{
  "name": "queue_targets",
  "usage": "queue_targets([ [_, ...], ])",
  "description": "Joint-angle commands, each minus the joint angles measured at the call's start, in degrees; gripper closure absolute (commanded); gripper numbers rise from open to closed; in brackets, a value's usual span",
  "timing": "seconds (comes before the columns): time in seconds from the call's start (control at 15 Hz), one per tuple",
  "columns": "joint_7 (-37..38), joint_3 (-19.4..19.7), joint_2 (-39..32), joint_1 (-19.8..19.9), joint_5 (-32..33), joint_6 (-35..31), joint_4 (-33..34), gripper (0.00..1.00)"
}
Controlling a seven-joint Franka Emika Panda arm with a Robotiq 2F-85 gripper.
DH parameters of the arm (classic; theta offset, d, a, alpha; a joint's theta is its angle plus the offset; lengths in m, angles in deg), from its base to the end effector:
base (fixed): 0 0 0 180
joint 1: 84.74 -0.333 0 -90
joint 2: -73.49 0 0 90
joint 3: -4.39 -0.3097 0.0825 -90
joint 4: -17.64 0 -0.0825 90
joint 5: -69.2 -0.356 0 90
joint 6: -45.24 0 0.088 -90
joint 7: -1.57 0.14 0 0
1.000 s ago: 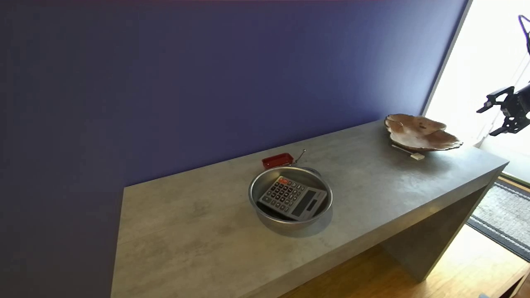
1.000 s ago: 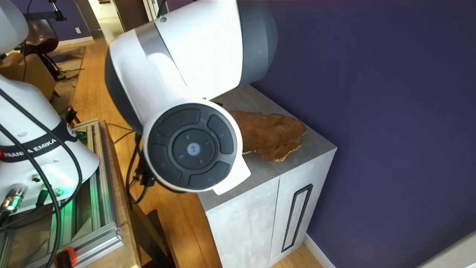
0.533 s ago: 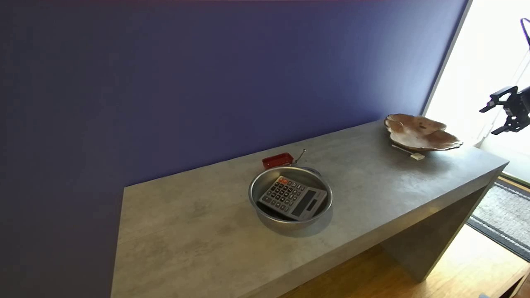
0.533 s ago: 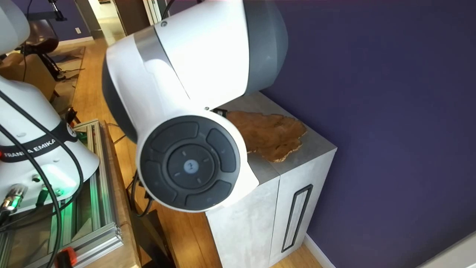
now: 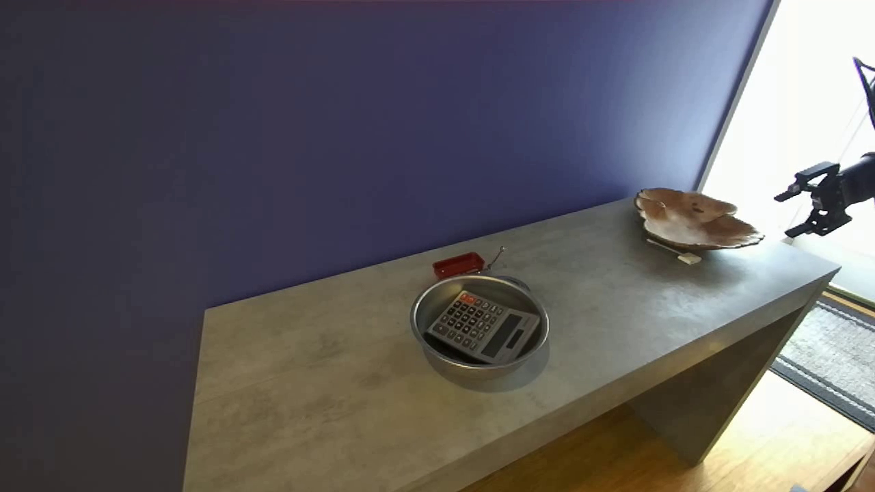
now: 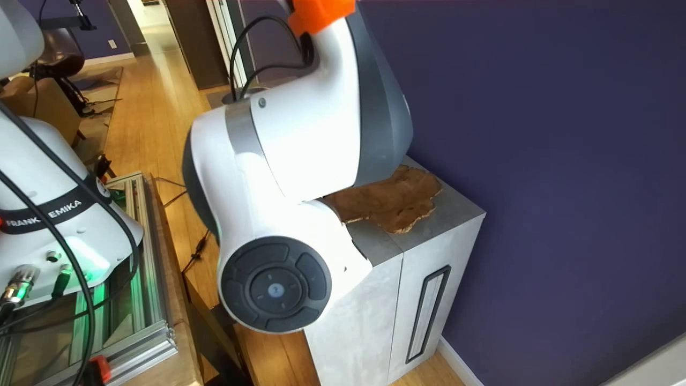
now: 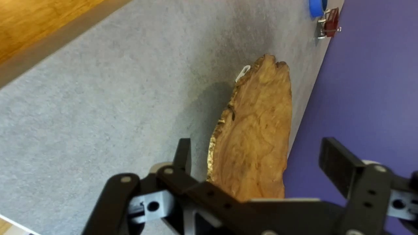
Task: Bring the brown item closer to the bowl
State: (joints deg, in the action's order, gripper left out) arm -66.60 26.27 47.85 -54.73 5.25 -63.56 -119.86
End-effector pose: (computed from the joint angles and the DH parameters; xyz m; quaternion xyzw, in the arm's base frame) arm 0.2972 -0.2594 0.1221 -0.8421 0.2746 -0.0890 0.4557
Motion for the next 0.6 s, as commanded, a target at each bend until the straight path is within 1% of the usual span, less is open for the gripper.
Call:
queue_targets([
  [0.0, -7.3, -1.0, -2.9, 1.5, -4.8, 2.2, 1.6, 0.00],
  [0.2, -12.1, -0.8, -4.2, 0.9, -7.4, 1.9, 1.9, 0.02],
  [0.33, -15.6, -0.8, -4.6, 0.2, -8.8, 0.5, 1.5, 0.03],
  [0.53, -19.2, -1.0, -5.2, -0.4, -11.1, 0.3, 1.1, 0.02],
])
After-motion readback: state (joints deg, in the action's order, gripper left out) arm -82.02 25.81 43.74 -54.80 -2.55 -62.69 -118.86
